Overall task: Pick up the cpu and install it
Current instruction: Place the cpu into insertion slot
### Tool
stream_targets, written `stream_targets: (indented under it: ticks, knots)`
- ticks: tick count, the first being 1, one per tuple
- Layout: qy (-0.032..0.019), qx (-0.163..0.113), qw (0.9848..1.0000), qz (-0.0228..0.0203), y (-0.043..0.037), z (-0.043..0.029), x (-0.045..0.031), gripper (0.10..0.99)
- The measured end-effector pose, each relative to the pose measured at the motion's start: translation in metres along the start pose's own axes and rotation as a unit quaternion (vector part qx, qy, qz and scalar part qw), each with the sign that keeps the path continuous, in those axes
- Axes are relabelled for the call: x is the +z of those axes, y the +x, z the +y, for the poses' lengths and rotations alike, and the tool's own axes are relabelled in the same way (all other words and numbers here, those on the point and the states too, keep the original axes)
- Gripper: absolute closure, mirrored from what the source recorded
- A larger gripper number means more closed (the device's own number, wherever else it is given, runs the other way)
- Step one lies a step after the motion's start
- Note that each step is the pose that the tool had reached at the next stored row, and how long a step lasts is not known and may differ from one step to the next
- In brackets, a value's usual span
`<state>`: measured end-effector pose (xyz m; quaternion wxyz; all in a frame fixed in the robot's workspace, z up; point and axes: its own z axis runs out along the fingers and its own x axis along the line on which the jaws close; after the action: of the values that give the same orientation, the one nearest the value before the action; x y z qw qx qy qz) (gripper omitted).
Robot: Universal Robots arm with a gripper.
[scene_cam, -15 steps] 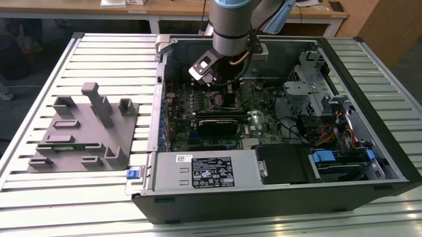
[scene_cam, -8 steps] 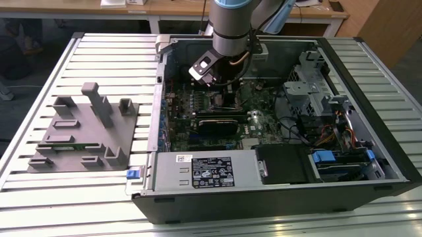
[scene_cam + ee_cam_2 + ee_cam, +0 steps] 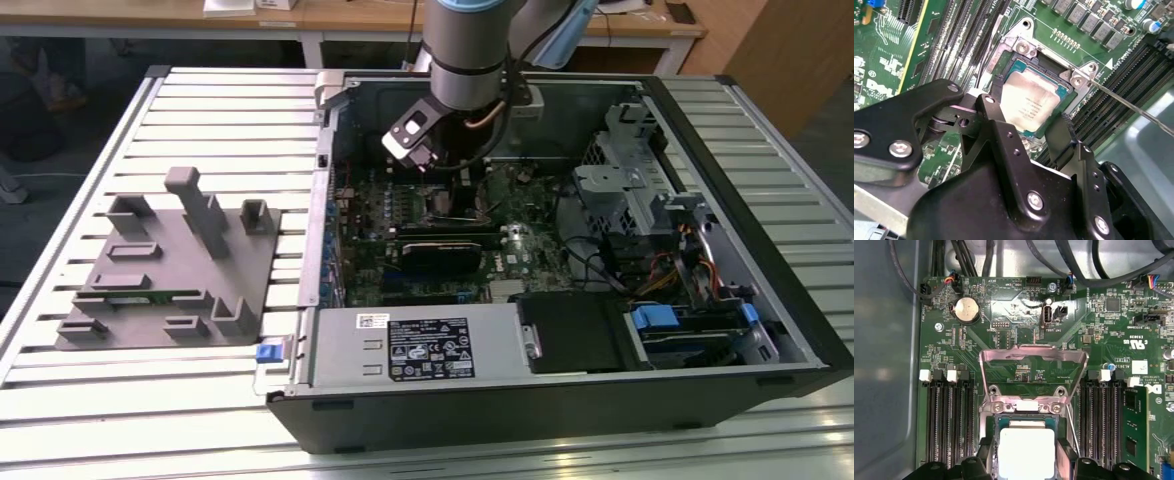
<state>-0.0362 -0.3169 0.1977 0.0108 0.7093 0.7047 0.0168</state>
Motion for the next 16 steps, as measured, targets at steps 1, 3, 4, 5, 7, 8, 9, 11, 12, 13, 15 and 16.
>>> stream_targets:
  ticks: [1, 3, 4, 5, 7, 8, 9, 11, 12, 13, 15, 16]
  knots:
    - [0.0, 0.0, 1.0, -0.0001, 0.0, 0.0001, -0.0017, 0.471]
    - [0.0, 0.0, 1.0, -0.0001, 0.0, 0.0002, -0.0047, 0.471]
    - [0.0001, 0.0, 1.0, -0.0001, 0.0, 0.0002, -0.0054, 0.471]
    - [0.0001, 0.0, 1.0, -0.0001, 0.0001, 0.0003, -0.0059, 0.471]
    - [0.0004, 0.0, 1.0, -0.0002, 0.0001, 0.0003, -0.0078, 0.486]
    - [0.0004, 0.0, 1.0, -0.0002, 0.0001, 0.0004, -0.009, 0.545]
    - [0.0005, 0.0, 1.0, -0.0002, 0.0001, 0.0004, -0.0101, 0.545]
    - [0.0007, 0.0, 1.0, -0.0002, 0.0001, 0.0005, -0.0119, 0.667]
    - [0.0008, 0.0, 1.0, -0.0003, 0.0001, 0.0006, -0.0126, 0.725]
    - [0.0009, 0.0, 1.0, -0.0004, 0.0001, 0.0007, -0.0132, 0.725]
    - [0.0012, 0.0, 1.0, -0.0006, 0.0001, 0.0007, -0.0142, 0.843]
    - [0.0013, 0.0, 1.0, -0.0007, 0.0001, 0.0008, -0.0147, 0.843]
